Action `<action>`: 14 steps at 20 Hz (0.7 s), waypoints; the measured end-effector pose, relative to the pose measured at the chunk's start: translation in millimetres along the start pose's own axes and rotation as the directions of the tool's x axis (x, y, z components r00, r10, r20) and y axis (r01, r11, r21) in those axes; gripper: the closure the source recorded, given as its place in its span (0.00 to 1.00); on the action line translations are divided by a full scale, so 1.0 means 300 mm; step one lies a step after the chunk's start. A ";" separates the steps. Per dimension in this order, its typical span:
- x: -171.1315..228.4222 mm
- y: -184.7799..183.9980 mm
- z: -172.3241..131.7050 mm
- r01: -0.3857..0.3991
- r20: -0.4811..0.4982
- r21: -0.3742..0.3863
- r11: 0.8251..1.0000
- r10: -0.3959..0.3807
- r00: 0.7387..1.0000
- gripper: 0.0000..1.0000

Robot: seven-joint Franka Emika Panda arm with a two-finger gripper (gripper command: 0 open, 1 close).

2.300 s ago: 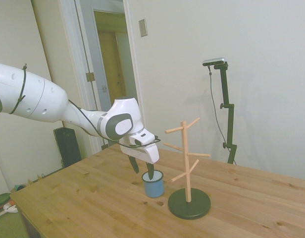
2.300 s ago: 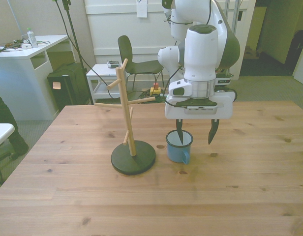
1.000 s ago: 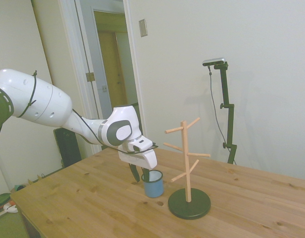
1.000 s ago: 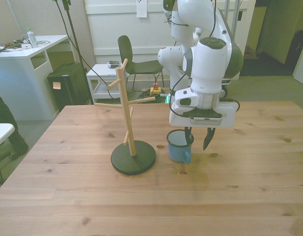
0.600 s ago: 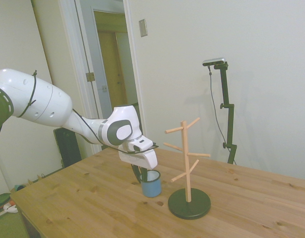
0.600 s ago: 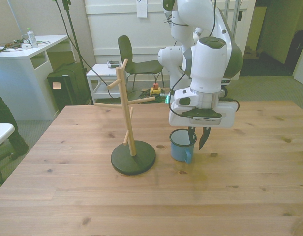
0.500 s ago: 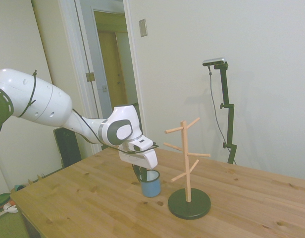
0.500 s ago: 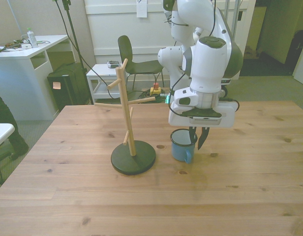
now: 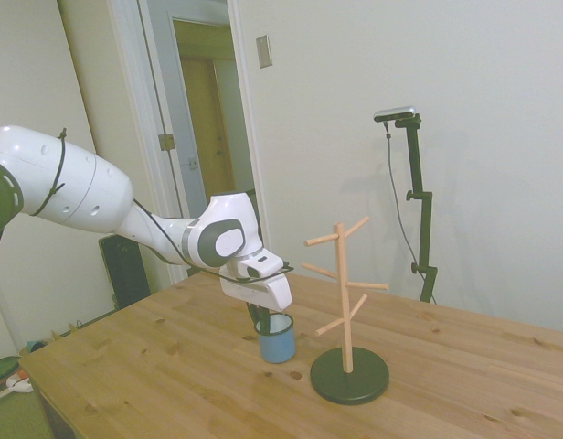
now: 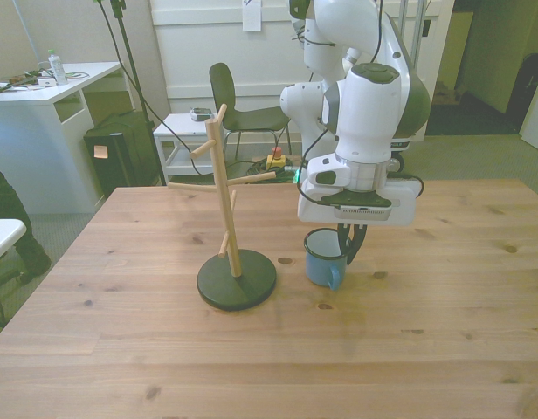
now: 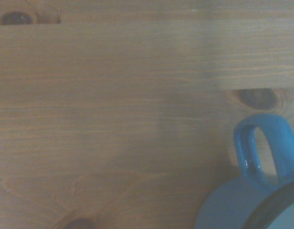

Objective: Hang the mug

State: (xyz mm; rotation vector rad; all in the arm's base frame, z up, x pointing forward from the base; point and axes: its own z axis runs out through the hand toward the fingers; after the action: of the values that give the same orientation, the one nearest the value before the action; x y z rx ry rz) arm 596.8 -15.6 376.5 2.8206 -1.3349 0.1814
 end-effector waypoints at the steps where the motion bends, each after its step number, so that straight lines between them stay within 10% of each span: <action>1: 0.000 0.000 0.000 0.000 0.000 0.000 1.000 0.000 1.000 1.00; 14: -0.113 0.069 -0.312 0.029 -0.061 0.085 0.996 -0.023 0.998 1.00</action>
State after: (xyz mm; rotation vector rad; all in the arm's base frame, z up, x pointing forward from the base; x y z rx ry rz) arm 550.2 3.4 464.8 2.8752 -1.3085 0.3283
